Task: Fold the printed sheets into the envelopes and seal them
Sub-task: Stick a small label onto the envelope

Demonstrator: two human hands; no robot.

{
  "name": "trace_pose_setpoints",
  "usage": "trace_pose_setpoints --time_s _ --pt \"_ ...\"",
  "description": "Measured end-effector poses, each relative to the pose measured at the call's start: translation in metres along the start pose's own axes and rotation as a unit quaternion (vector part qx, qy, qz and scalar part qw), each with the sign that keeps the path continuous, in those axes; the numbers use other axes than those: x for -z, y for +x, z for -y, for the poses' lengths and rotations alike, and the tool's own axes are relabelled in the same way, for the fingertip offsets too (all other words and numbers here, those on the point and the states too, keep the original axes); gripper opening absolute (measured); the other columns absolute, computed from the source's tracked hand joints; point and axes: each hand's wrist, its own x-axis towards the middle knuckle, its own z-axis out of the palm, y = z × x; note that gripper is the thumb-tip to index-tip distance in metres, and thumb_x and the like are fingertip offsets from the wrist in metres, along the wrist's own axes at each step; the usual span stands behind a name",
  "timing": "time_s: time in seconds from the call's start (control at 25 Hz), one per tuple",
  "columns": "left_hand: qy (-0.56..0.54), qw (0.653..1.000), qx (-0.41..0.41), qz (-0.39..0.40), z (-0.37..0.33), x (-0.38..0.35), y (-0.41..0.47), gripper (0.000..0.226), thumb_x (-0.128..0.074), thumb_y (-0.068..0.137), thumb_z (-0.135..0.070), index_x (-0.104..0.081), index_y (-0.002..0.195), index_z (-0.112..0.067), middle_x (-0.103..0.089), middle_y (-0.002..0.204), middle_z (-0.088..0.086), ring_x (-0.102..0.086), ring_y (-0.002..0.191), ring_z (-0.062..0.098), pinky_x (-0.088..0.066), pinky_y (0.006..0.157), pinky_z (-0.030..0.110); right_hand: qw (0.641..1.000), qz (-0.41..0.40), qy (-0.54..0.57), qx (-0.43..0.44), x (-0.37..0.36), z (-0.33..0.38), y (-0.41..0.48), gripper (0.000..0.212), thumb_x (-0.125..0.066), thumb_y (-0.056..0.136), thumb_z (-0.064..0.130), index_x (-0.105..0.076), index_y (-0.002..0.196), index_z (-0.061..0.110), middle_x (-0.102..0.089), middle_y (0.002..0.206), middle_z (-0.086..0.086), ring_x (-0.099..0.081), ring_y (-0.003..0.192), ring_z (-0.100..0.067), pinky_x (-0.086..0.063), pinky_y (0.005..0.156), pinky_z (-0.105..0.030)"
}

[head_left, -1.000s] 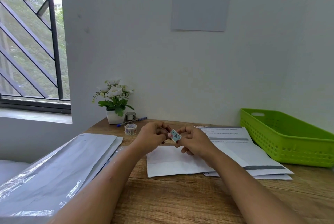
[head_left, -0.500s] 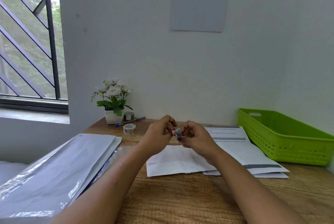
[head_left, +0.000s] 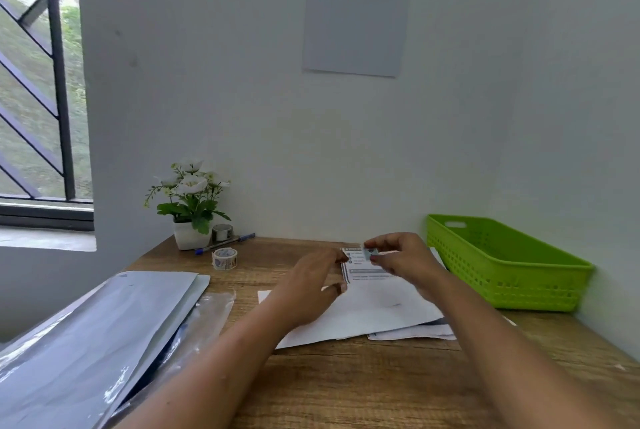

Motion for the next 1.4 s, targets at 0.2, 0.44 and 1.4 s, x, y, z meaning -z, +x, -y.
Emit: trace_pose_setpoints --time_s 0.2,0.44,1.4 --pt "0.06 0.99 0.002 0.127 -0.006 -0.018 0.003 0.047 -0.045 0.095 -0.045 -0.036 0.14 -0.035 -0.039 0.146 -0.009 -0.035 0.133 0.013 -0.028 0.11 0.035 0.996 -0.014 -0.066 -0.055 0.036 -0.038 -0.005 0.023 -0.07 0.079 -0.005 -0.073 0.095 0.011 -0.066 0.082 -0.001 -0.057 0.064 0.001 -0.042 0.055 -0.009" --pt "0.137 0.974 -0.018 0.182 -0.001 -0.025 0.003 0.044 -0.03 0.099 -0.046 -0.031 0.142 -0.043 -0.029 0.152 -0.014 -0.022 0.139 0.015 -0.018 0.114 0.041 0.993 0.005 -0.107 -0.043 0.028 -0.054 0.006 0.027 -0.077 0.072 0.001 -0.074 0.091 0.02 -0.068 0.11 -0.001 -0.06 0.106 -0.015 -0.048 0.091 -0.028" --pt "0.133 0.974 -0.016 0.184 -0.003 -0.023 -0.001 0.043 -0.028 0.099 -0.044 -0.03 0.142 -0.043 -0.03 0.152 -0.016 -0.025 0.136 0.015 -0.019 0.113 0.04 0.993 0.034 -0.087 -0.078 0.026 -0.064 0.008 0.033 -0.062 0.082 -0.009 -0.071 0.107 0.011 -0.062 0.125 -0.008 -0.053 0.11 -0.014 -0.04 0.074 -0.01"
